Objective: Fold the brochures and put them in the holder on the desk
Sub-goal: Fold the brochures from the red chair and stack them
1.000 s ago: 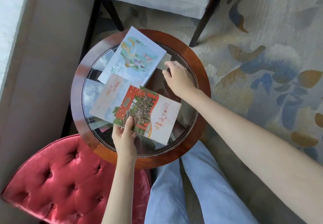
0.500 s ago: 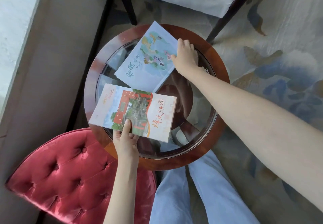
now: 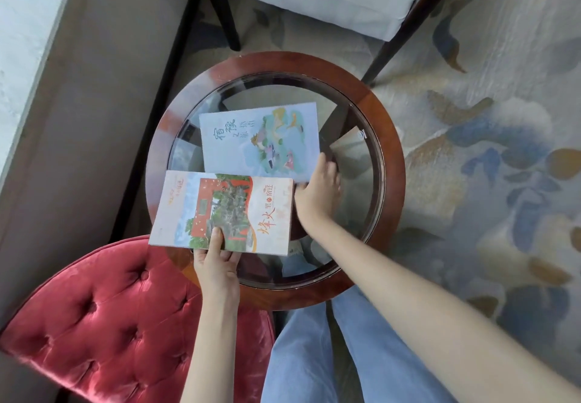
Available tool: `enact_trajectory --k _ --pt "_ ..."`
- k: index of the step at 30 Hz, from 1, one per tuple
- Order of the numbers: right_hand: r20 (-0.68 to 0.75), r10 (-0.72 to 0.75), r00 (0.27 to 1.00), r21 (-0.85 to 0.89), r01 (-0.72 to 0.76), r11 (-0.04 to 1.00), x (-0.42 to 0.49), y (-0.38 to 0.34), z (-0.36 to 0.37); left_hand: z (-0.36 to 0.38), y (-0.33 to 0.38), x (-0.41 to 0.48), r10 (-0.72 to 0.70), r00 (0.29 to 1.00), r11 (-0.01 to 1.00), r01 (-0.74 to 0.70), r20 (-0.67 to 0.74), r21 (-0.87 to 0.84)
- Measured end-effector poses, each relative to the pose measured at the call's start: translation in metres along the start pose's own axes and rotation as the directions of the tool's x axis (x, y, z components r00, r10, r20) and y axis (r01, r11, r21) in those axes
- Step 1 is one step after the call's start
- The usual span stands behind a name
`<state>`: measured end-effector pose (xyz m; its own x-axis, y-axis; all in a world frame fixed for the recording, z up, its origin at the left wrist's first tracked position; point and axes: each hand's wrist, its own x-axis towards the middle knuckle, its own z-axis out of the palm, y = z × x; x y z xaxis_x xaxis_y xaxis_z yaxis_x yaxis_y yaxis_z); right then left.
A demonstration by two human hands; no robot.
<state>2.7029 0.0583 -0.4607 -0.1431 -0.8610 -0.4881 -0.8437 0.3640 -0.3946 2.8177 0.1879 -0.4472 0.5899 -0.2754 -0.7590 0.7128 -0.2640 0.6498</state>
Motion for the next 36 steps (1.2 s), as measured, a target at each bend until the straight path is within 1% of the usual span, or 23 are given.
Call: enact_trajectory --k 4,6,7,8,10,11,12,14,16,18,22,24,26,28,30,33,36 --pt "0.178 0.095 0.979 0.129 -0.119 0.984 -0.039 0.008 0.010 -0.005 -0.001 0.004 -0.011 1.000 0.999 0.010 0.003 0.033" --pt "0.219 0.104 0.970 0.159 -0.141 0.977 -0.041 0.012 0.005 -0.006 -0.001 0.007 -0.020 1.000 0.998 0.020 0.012 0.057" --pt "0.189 0.073 0.979 0.157 -0.104 0.982 -0.035 0.013 -0.001 -0.006 -0.001 0.008 -0.026 0.999 0.998 0.024 0.028 0.059" --pt "0.128 0.011 0.992 0.137 -0.029 0.990 -0.026 0.015 -0.009 -0.005 -0.001 0.009 -0.030 0.998 0.998 0.027 0.050 0.059" --pt "0.022 -0.170 0.985 0.042 0.169 0.985 0.003 0.013 -0.026 -0.002 0.000 0.009 -0.044 0.995 0.997 0.038 0.095 0.067" --pt "0.019 -0.265 0.964 -0.004 0.265 0.964 0.020 0.009 -0.034 0.001 0.000 0.009 -0.050 0.992 0.996 0.042 0.116 0.074" --pt "0.053 -0.345 0.937 -0.038 0.347 0.937 0.037 0.003 -0.040 0.006 0.001 0.009 -0.055 0.989 0.996 0.044 0.135 0.082" --pt "0.167 -0.448 0.878 -0.100 0.468 0.878 0.066 -0.012 -0.044 0.019 0.000 0.009 -0.074 0.985 0.994 0.059 0.154 0.096" --pt "0.303 -0.473 0.827 -0.157 0.533 0.832 0.085 -0.026 -0.041 0.034 -0.001 0.009 -0.121 0.977 0.990 0.106 0.178 0.088" --pt "0.393 -0.449 0.803 -0.183 0.547 0.817 0.094 -0.033 -0.036 0.049 -0.003 0.010 -0.153 0.965 0.987 0.137 0.212 0.089" --pt "0.396 -0.431 0.811 -0.130 0.514 0.848 0.095 -0.036 -0.033 0.074 0.000 0.013 -0.146 0.950 0.986 0.116 0.274 0.122" --pt "0.403 -0.426 0.810 -0.102 0.503 0.858 0.094 -0.035 -0.034 0.081 0.002 0.016 -0.138 0.969 0.981 0.106 0.207 0.162" --pt "0.408 -0.428 0.807 -0.103 0.506 0.856 0.093 -0.035 -0.035 0.085 0.005 0.020 -0.149 0.987 0.973 0.136 0.056 0.187" --pt "0.413 -0.432 0.801 -0.131 0.522 0.843 0.093 -0.037 -0.034 0.089 0.007 0.023 -0.169 0.981 0.962 0.184 -0.091 0.203" --pt "0.418 -0.451 0.789 -0.192 0.562 0.805 0.093 -0.037 -0.032 0.093 0.005 0.025 -0.101 0.976 0.933 0.161 -0.194 0.322" --pt "0.404 -0.474 0.782 -0.240 0.591 0.770 0.092 -0.033 -0.028 0.100 0.003 0.023 0.055 0.957 0.858 0.102 -0.285 0.504" --pt "0.379 -0.462 0.802 -0.254 0.571 0.781 0.085 -0.028 -0.023 0.104 -0.002 0.016 0.096 0.950 0.780 0.114 -0.298 0.615"
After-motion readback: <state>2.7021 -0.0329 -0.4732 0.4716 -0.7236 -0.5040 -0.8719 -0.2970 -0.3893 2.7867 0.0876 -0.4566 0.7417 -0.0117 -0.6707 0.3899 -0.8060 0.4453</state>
